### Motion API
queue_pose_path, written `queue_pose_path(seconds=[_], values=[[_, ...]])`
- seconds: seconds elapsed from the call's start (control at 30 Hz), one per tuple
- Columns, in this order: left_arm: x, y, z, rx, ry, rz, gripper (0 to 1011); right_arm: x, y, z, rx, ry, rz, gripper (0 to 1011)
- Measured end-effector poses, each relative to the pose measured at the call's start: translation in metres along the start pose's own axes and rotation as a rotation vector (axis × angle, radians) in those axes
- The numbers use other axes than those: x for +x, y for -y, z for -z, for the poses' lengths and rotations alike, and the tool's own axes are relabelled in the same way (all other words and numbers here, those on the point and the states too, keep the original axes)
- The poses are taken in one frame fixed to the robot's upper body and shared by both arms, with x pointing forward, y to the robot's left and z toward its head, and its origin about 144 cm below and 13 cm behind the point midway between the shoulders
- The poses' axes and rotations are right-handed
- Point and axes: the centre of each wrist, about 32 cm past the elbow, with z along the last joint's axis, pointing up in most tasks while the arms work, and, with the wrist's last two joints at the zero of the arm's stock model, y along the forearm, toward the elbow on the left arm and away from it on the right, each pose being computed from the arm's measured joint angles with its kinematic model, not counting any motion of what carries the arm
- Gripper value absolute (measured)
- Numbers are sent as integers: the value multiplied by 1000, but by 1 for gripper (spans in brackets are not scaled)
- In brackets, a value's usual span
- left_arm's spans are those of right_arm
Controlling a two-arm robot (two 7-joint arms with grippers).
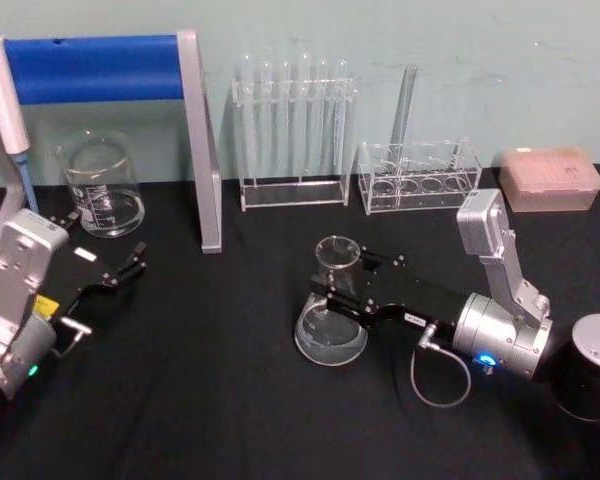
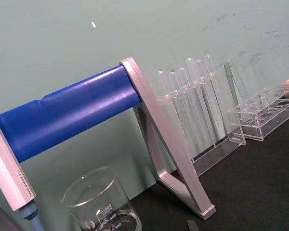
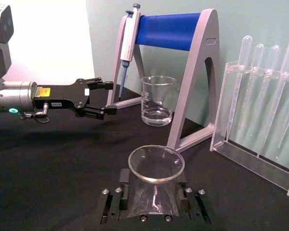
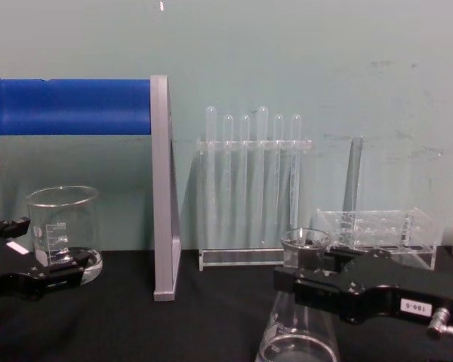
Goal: Grasp the erlenmeyer flask with one hand, shake it three times, then place it back.
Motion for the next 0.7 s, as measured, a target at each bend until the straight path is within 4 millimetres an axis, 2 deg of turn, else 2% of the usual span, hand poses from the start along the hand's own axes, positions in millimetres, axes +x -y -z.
queue_pose_path(seconds=[0.07,0.1,0.2,0.7], values=[[0,0,0,0,0,0,1001,0,0,0,0,0,0,548],[0,0,0,0,0,0,1001,0,0,0,0,0,0,486],[0,0,0,0,0,0,1001,0,0,0,0,0,0,449],[0,0,0,0,0,0,1001,0,0,0,0,0,0,449]])
